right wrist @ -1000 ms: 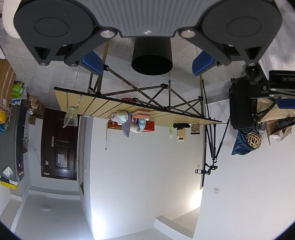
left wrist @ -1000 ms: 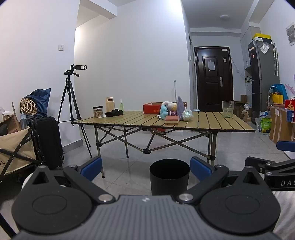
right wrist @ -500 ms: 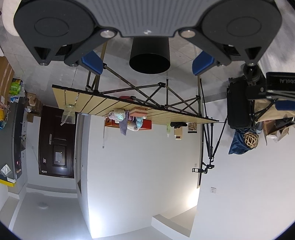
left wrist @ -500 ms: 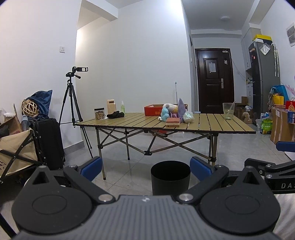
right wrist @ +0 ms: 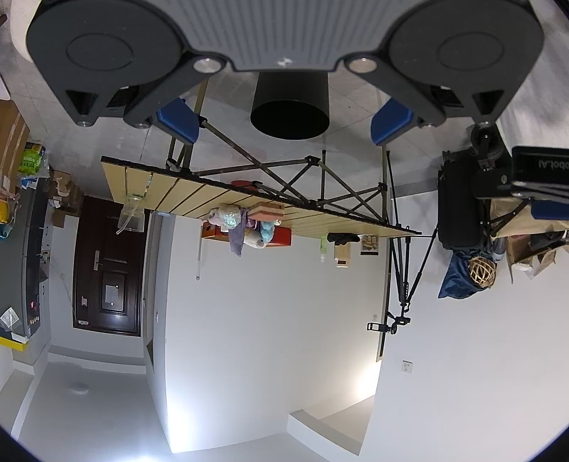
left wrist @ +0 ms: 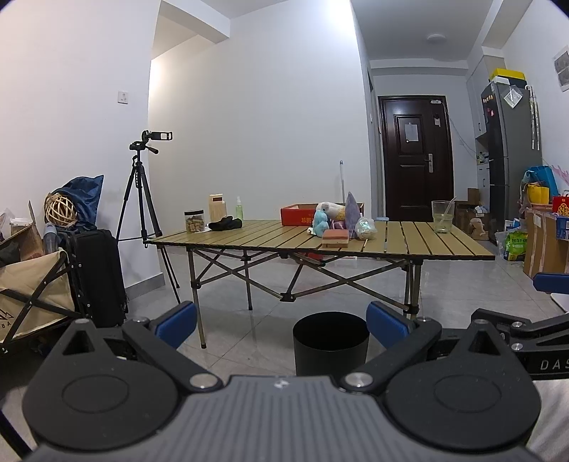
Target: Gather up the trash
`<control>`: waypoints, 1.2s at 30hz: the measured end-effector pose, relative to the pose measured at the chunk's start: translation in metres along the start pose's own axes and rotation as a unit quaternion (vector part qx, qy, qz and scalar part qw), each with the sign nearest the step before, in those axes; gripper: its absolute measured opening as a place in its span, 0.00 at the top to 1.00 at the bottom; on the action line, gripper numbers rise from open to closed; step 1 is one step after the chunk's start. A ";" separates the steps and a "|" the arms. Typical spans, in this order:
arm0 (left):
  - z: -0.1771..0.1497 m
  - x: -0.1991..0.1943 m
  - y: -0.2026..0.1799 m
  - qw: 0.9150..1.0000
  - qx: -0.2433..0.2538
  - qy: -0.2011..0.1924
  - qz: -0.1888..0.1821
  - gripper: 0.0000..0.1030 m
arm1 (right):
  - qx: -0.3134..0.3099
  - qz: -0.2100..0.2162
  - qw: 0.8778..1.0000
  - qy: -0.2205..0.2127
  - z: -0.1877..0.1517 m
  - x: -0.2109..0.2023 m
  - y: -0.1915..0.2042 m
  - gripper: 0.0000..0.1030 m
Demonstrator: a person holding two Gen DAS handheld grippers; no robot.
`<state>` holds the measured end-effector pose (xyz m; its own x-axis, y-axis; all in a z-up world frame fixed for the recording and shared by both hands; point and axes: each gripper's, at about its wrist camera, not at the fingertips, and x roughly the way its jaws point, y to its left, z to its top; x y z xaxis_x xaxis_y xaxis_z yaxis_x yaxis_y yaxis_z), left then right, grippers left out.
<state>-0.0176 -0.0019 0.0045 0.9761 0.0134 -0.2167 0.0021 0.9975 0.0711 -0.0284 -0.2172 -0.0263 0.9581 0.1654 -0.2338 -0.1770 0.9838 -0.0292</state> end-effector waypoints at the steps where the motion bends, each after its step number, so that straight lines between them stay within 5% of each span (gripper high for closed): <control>1: 0.000 0.000 0.000 1.000 -0.001 0.002 -0.001 0.00 | 0.000 0.000 1.000 -0.001 0.000 0.000 0.000 0.00; 23: 0.004 0.009 0.006 1.000 -0.006 0.001 0.006 0.00 | 0.003 0.001 1.000 -0.012 0.002 0.001 -0.004 0.00; 36: 0.026 0.056 0.011 1.000 -0.012 -0.005 0.002 0.00 | 0.013 -0.024 0.999 -0.040 0.035 0.043 -0.020 0.00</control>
<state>0.0426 0.0079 0.0190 0.9784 0.0163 -0.2063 -0.0066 0.9988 0.0478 0.0243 -0.2278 -0.0015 0.9805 0.1220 -0.1541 -0.1253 0.9920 -0.0122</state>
